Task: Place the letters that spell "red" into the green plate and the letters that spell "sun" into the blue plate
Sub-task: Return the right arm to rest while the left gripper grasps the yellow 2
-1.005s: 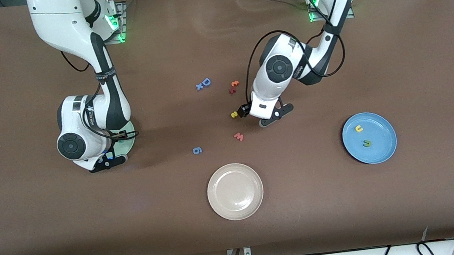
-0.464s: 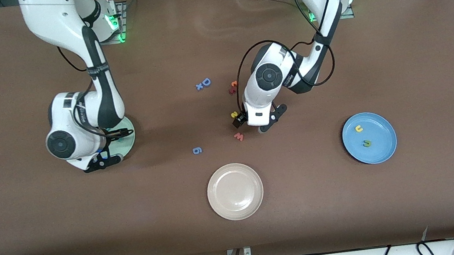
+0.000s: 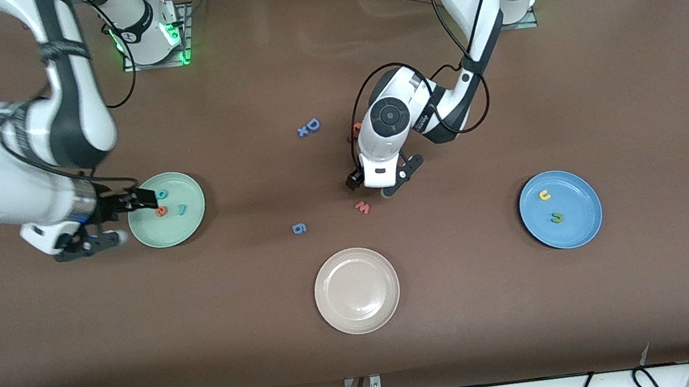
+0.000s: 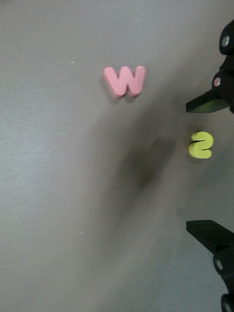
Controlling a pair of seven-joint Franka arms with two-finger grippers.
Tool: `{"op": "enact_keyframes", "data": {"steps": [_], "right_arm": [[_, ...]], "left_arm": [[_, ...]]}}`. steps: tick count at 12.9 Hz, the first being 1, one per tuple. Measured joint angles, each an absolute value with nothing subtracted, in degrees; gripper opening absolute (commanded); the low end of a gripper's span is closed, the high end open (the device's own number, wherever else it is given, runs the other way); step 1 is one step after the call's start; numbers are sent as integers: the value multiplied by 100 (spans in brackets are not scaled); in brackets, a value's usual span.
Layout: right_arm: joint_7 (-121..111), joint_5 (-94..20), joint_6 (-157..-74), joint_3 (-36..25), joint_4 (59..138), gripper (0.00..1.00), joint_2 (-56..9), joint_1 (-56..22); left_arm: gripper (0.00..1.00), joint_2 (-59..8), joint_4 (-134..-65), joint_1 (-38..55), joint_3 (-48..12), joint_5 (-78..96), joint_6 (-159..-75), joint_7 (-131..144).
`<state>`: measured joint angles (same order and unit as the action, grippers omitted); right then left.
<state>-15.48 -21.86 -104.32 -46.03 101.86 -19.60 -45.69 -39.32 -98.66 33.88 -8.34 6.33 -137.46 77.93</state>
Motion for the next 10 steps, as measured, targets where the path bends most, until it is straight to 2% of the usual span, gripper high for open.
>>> {"op": "enact_keyframes", "data": {"steps": [4, 7, 8, 10], "right_arm": [[-1328, -1537, -9118, -4756, 9208, 100, -1627, -4582], [-944, -1416, -8599, -4666, 8636, 100, -1645, -4583], [-912, -1378, -8531, -4476, 8480, 100, -1641, -4405], [-852, -976, -8381, -3326, 8154, 100, -1567, -3418]], "left_arm": [[93, -4061, -9654, 3533, -832, 632, -13747, 8074], [90, -4193, -9557, 3554, -832, 435, -13747, 8141], [90, -4225, -9556, 3557, -831, 392, -13747, 8147], [90, -4266, -9555, 3573, -831, 354, -13747, 8149]]}}
